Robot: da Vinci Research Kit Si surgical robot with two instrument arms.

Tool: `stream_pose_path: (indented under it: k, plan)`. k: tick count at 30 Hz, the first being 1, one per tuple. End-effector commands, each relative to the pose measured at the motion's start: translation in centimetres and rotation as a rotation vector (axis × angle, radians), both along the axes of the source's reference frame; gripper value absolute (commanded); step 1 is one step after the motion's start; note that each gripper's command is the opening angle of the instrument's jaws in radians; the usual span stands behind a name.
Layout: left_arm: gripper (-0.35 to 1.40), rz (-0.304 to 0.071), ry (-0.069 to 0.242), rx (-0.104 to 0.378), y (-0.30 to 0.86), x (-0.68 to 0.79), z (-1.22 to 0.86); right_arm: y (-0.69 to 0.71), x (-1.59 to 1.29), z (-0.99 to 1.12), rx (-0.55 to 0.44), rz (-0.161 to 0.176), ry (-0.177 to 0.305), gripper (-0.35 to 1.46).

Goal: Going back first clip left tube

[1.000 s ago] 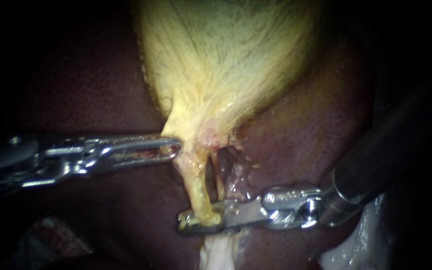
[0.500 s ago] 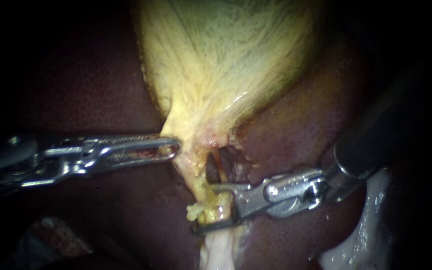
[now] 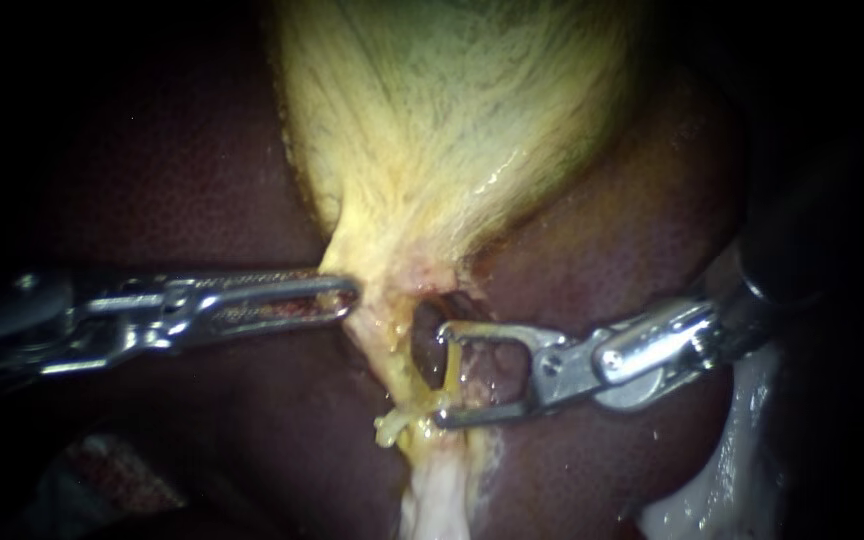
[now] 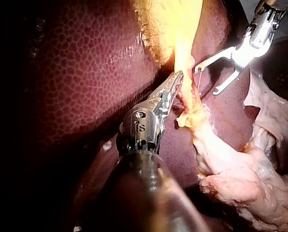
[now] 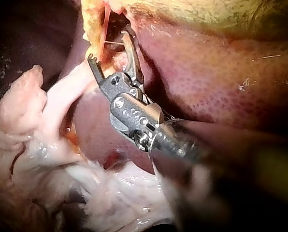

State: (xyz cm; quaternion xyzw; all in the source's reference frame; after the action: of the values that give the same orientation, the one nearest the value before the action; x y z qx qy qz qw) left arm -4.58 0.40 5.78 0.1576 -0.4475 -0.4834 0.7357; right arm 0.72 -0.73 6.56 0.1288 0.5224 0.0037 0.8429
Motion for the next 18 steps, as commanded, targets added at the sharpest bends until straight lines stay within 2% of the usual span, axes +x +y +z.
stream_pose_path:
  k: [1,3,10,18]
  plan:
    - [-0.2,0.0,0.0,0.0,0.0,0.0,0.01,0.03,-0.05,-0.07,-0.01,0.005,0.01,0.6]
    - [-0.2,0.0,0.0,0.0,0.01,0.01,0.02,0.08,-0.13,-0.18,-0.024,0.006,0.018,0.6]
    - [-0.2,0.0,0.0,0.0,0.02,0.0,0.07,0.25,-0.36,-0.51,-0.076,-0.021,0.029,0.6]
    - [-0.2,-0.005,0.006,-0.009,0.01,-0.08,0.29,0.3,-0.46,-0.6,-0.095,-0.032,0.041,0.6]
